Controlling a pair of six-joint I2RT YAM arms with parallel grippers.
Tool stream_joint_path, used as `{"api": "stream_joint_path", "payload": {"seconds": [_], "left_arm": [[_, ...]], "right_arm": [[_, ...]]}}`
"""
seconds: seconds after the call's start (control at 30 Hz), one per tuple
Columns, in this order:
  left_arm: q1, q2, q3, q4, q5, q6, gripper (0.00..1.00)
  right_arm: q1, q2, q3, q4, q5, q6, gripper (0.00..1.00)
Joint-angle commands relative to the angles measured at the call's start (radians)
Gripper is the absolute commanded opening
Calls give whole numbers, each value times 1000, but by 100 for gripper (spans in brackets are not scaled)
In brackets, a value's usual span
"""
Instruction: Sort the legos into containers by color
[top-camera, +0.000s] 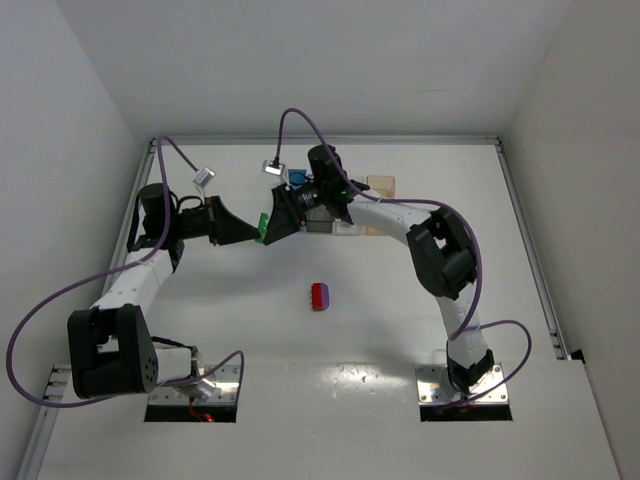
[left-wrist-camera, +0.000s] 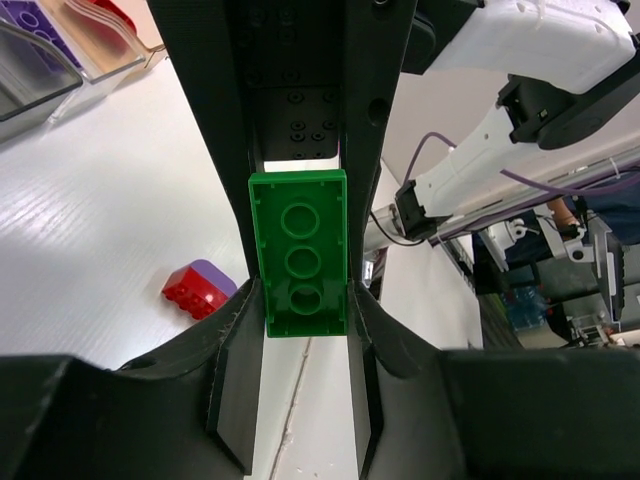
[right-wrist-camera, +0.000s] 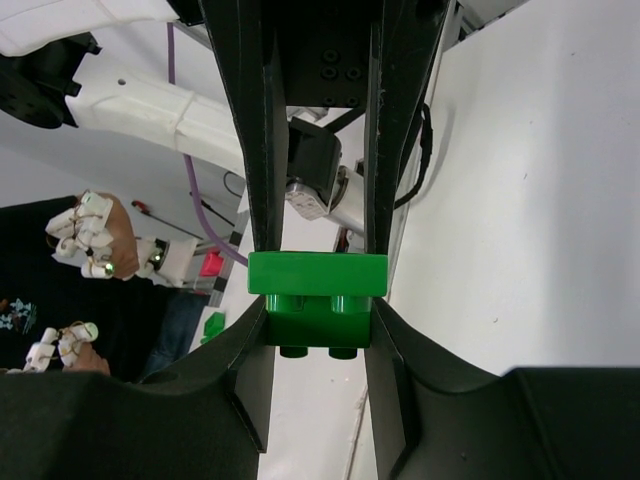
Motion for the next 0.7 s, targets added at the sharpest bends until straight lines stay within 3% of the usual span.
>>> {"api": "stream_joint_path", "payload": {"seconds": [0.0, 0.53, 0.63, 0.67], "left_arm": [[12, -32, -4, 47, 3, 26, 4], [170, -30, 16, 47, -17, 8, 0], [180, -44, 16, 23, -52, 29, 0], [180, -56, 16, -32, -113, 51, 0]], "right_arm": [[5, -5, 13, 54, -28, -3, 7], [-64, -148, -211, 45, -34, -68, 5], [-122, -176, -209, -99, 15, -200, 5], [-138, -185, -186, -198, 96, -281, 5]]}}
